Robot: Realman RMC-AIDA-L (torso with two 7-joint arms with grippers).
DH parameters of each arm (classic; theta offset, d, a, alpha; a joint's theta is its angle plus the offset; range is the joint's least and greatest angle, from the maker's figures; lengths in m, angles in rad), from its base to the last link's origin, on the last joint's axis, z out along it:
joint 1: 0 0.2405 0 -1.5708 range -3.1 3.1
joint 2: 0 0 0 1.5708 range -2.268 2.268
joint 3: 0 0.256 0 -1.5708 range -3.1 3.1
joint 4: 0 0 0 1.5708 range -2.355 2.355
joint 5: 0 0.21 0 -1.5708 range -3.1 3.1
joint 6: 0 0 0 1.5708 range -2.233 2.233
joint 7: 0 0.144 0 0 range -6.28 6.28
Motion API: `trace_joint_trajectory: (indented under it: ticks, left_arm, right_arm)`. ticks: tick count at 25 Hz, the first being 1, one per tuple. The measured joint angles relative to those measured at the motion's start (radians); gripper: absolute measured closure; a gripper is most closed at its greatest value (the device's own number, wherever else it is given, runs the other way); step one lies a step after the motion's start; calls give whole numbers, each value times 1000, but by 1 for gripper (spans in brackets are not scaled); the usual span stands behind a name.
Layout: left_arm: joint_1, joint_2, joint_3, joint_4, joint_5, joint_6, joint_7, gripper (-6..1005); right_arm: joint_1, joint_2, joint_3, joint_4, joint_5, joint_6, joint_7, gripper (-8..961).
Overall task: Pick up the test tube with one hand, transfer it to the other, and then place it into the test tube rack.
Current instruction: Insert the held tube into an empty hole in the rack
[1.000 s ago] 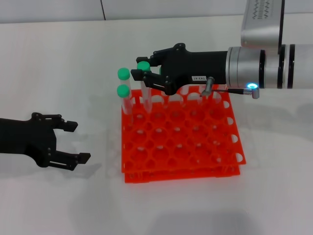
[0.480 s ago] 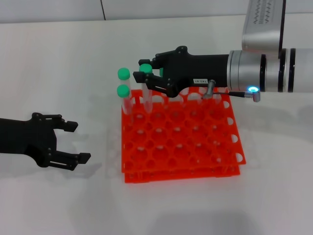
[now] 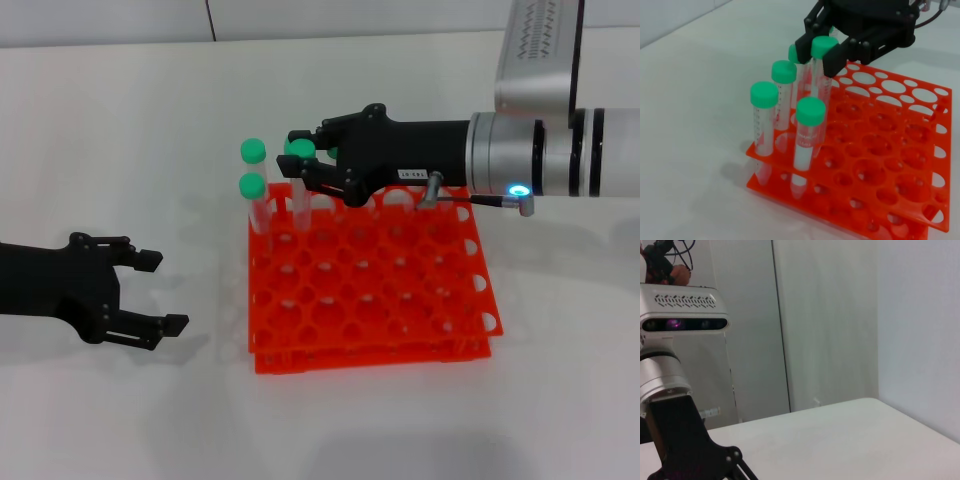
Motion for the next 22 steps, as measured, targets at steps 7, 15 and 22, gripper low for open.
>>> trace_joint_trajectory:
  ticks: [7, 15, 22]
  left_arm:
    - [0, 0, 6, -2, 0, -7, 3, 106]
    - [-1, 0, 15, -3, 0, -10, 2, 106]
    - [-3, 0, 16, -4, 0, -10, -3, 106]
  right_arm:
    - [0, 0, 0, 14, 1, 0, -1, 597]
    - [0, 0, 0, 24, 1, 1, -12, 585]
    - [-1, 0, 0, 32, 1, 1, -14, 575]
